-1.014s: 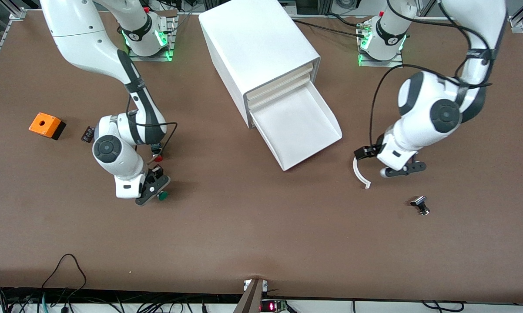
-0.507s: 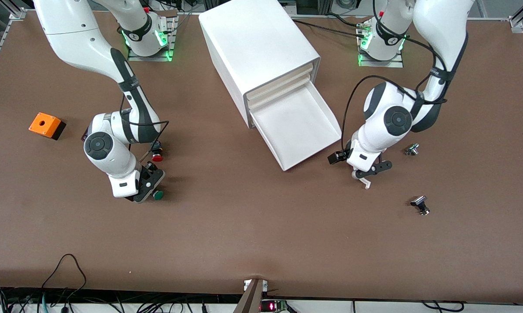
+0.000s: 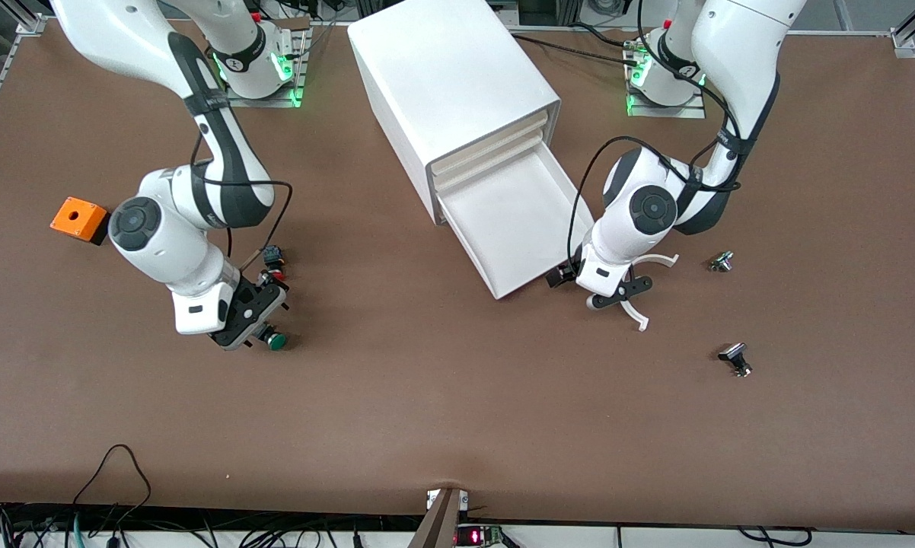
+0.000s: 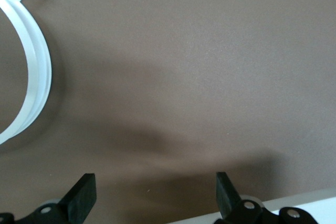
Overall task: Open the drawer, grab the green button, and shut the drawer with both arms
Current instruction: 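Place the green button on the table while the left gripper reaches the drawer, then push the drawer shut with the left gripper while the right gripper retracts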
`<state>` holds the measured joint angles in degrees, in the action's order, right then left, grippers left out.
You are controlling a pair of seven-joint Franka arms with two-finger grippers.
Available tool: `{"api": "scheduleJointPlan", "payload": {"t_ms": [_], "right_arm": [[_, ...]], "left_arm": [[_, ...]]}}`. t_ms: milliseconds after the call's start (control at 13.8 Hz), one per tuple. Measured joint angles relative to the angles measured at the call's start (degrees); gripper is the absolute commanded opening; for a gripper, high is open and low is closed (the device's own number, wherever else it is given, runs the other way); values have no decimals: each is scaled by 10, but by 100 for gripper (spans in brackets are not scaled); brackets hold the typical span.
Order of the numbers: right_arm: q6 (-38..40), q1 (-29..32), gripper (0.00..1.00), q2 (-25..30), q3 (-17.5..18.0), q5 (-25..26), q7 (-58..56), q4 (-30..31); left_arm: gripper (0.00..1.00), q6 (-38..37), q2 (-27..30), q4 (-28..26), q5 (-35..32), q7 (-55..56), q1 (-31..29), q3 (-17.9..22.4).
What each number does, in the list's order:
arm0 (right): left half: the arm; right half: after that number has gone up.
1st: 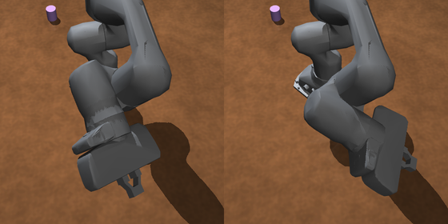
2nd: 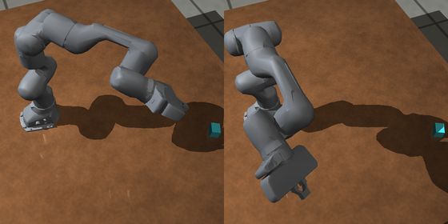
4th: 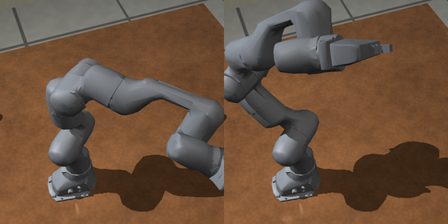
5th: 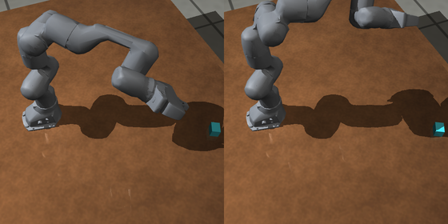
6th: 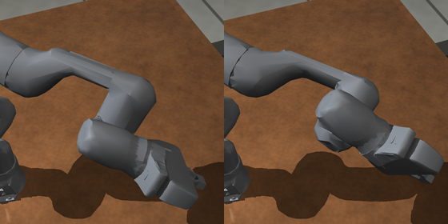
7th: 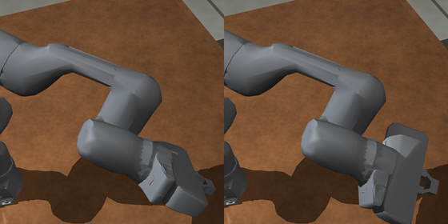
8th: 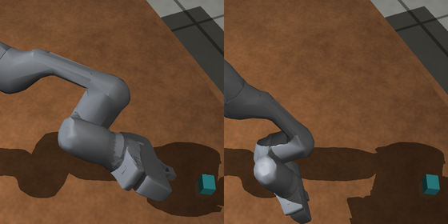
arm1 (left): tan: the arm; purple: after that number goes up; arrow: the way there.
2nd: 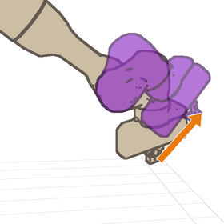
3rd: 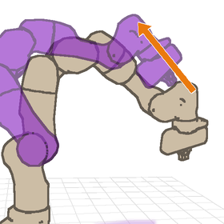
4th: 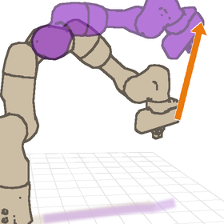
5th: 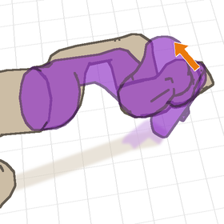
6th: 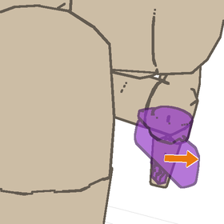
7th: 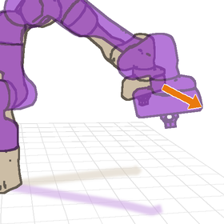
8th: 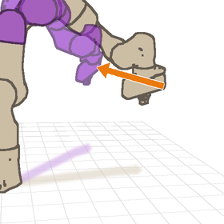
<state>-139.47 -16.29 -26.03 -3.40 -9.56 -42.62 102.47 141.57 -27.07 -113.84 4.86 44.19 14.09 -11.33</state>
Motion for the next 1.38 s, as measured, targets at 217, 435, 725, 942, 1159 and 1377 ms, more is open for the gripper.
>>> {"api": "scheduleJointPlan", "payload": {"t_ms": [217,435,725,942,1159,1377], "right_arm": [[72,0,100,16,0,-18,82,-35],[150,1,100,23,0,-19,194,-66],[248,3,100,34,-21,-19,295,-90],[337,4,100,56,-62,-19,310,-125],[375,7,100,77,-100,-5,267,-146],[405,7,100,95,-107,72,230,-167]], "left_arm": [[100,-2,-2,-3,0,0,5,0],[100,-2,-7,-6,0,0,10,0],[100,-1,-10,-6,0,1,12,0],[100,-2,-10,-6,0,3,13,0],[100,-16,-10,-11,1,7,15,-16],[100,-26,-9,-29,24,26,19,-38]]}}
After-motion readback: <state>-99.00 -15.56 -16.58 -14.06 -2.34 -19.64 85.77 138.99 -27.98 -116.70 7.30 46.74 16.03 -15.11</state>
